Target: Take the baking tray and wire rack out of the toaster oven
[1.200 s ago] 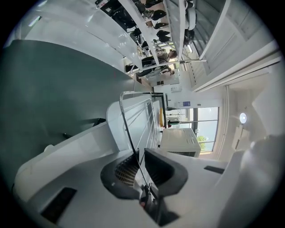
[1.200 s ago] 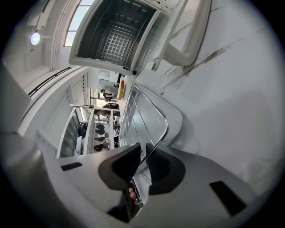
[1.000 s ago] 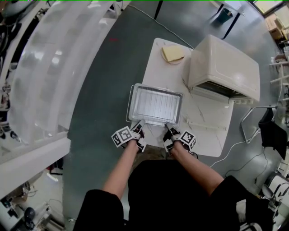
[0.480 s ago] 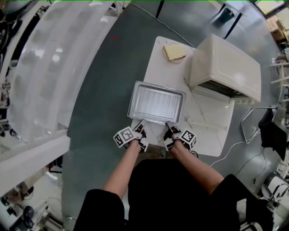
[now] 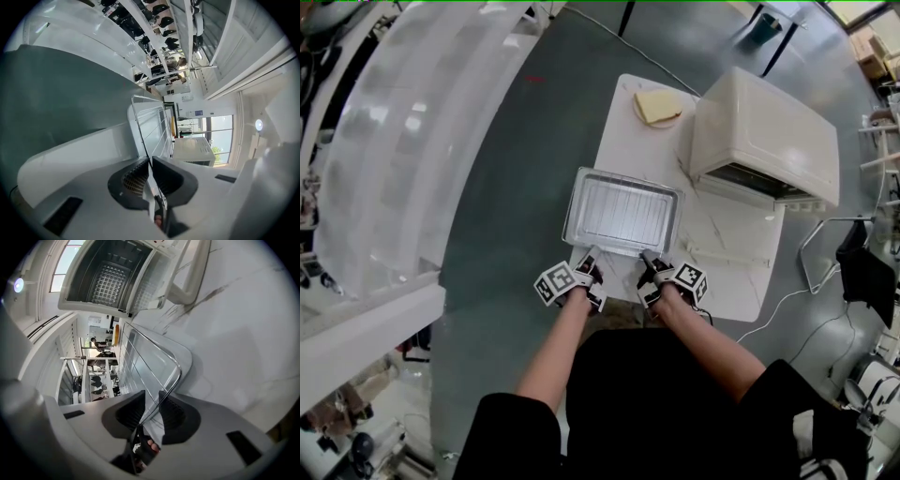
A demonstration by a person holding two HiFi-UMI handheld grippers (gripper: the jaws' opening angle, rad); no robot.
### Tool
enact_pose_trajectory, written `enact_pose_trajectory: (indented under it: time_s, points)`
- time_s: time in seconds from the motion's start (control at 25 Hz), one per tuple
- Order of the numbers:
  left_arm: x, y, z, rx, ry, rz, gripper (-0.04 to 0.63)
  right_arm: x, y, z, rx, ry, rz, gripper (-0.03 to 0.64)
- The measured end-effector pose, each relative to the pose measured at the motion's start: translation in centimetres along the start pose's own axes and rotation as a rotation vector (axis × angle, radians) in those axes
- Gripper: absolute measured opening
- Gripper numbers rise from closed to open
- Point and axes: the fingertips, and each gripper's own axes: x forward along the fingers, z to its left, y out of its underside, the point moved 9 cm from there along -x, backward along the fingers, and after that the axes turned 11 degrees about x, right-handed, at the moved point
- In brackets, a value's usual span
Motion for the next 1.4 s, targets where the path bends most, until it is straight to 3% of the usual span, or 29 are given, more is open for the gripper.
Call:
enact_pose_trajectory:
  time_s: [0.44,0.64,1.04,1.24,1.4]
  points:
    - [0.2,0.2,-0.1,-0.038,-0.028,-0.019,0.040,-0.1,0.3,1.4,-0.022,0.169,0.074,0.220]
    - [0.3,0.2,0.1,-0.072,-0.038,-0.043,0.032,-0.7,-0.1,1.3,-0.051,0.242,0.068,0.233]
    - [0.3,0.3,0.2,-0.078,-0.049,-0.043,0.034,-1.3,-1.0,0.9,-0.066,0.191,0.088,0.233]
    - [0.5,0.2,-1.0,-0.006,-0.102,0.027,0.041,-1.9,-1.4,0.6,-0.065,0.170,0.100,0.233]
    - [0.8,0.0,-1.9,0.095,-0.165,0.110,0.074,-2.3,-1.7,0.3,-0.051,0.145,0.110,0.233]
